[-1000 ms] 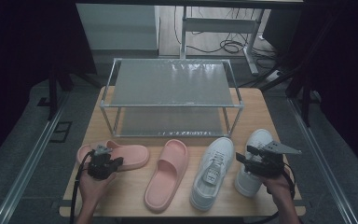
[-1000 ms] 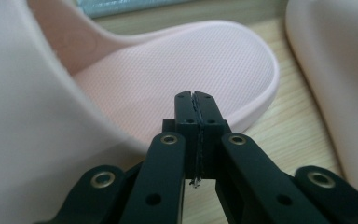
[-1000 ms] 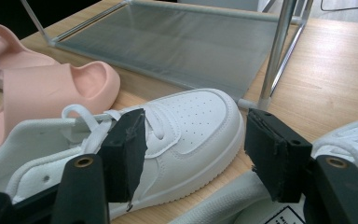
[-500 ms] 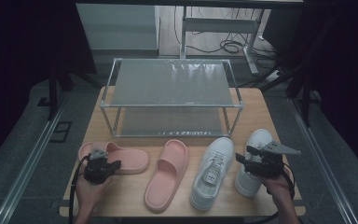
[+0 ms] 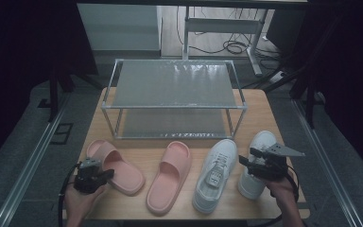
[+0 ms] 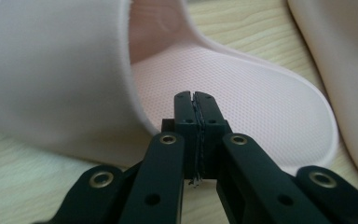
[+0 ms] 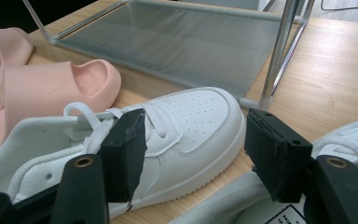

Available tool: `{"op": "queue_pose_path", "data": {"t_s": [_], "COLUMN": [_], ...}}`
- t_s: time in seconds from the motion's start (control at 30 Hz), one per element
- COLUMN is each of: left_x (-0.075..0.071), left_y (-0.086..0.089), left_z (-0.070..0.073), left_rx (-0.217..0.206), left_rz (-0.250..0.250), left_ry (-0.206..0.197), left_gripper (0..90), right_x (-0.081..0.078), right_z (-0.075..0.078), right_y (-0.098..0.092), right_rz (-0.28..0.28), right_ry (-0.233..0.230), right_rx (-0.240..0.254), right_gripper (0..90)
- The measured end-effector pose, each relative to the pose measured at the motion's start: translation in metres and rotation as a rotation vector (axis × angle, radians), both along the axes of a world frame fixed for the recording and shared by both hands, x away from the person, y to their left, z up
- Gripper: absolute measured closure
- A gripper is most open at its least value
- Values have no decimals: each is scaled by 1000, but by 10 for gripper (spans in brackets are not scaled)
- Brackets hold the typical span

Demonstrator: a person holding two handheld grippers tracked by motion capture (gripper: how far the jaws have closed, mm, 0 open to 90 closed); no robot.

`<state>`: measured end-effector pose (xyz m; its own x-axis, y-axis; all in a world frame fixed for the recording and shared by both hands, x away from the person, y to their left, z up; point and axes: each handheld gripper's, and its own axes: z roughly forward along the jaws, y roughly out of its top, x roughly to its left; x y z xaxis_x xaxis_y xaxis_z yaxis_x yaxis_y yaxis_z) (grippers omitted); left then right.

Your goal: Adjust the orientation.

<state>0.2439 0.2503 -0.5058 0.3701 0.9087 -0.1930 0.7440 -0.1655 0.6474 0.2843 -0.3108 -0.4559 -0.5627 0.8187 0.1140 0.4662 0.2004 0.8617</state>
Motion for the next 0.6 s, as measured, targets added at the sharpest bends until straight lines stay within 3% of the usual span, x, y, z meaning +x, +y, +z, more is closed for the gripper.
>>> {"op": "queue_pose_path", "data": {"t_s": [0.6], "left_x": [-13], "left_y": [36], "left_z": [0], "left_rx": [-16], "left_rz": [42], "left_ry": [23], "left_gripper": [897], "right_x": [0], "right_z": [-1], "right_y": [-2], "right_rz": [-3], "right_ry": [1], "right_rx": [2], "right_gripper": [391]}}
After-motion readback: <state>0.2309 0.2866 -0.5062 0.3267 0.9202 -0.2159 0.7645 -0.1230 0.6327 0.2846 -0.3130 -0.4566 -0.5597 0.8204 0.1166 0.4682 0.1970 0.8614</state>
